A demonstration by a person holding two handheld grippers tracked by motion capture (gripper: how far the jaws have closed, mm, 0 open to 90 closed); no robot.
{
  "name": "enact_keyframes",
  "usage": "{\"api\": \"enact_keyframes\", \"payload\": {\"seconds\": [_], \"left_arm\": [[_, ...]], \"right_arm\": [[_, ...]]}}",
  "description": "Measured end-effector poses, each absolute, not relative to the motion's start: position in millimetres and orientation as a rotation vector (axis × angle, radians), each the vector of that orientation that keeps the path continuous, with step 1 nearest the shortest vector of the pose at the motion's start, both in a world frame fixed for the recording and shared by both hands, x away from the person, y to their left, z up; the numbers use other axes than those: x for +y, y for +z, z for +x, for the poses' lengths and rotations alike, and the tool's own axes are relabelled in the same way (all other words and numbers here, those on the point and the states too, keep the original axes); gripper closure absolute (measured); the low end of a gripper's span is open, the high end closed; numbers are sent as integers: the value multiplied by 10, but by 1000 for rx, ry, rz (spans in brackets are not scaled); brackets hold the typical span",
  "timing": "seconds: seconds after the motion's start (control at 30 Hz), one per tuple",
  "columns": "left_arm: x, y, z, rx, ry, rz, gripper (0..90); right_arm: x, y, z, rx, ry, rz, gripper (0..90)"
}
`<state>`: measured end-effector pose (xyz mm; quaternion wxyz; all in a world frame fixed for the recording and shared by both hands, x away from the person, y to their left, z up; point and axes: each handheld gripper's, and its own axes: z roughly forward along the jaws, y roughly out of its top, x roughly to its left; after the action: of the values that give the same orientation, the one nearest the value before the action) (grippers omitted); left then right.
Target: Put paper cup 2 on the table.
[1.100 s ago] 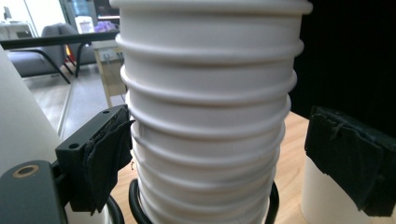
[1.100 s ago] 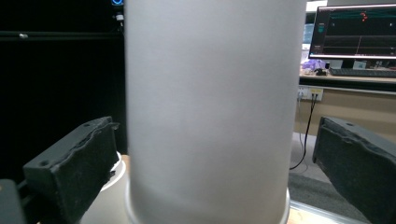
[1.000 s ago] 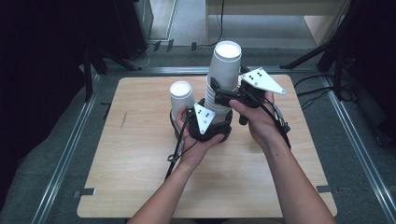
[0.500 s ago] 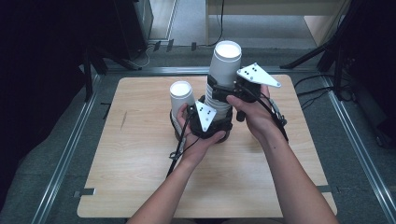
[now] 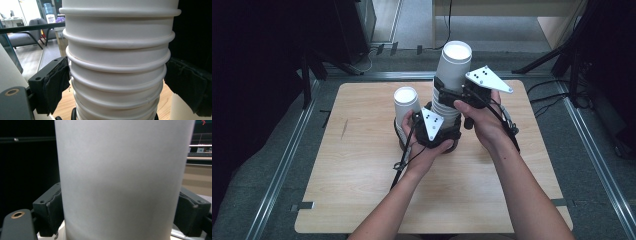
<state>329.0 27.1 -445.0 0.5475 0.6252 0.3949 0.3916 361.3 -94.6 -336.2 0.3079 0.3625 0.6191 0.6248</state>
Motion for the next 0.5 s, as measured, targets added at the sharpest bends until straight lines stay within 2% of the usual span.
{"api": "enact_keyframes", "payload": {"seconds": [0.5], "left_arm": [[276,-4445,3287,940,924,1485,69]], "right_arm": [[-920,-3169,3547,1560,1638,907,135]]}}
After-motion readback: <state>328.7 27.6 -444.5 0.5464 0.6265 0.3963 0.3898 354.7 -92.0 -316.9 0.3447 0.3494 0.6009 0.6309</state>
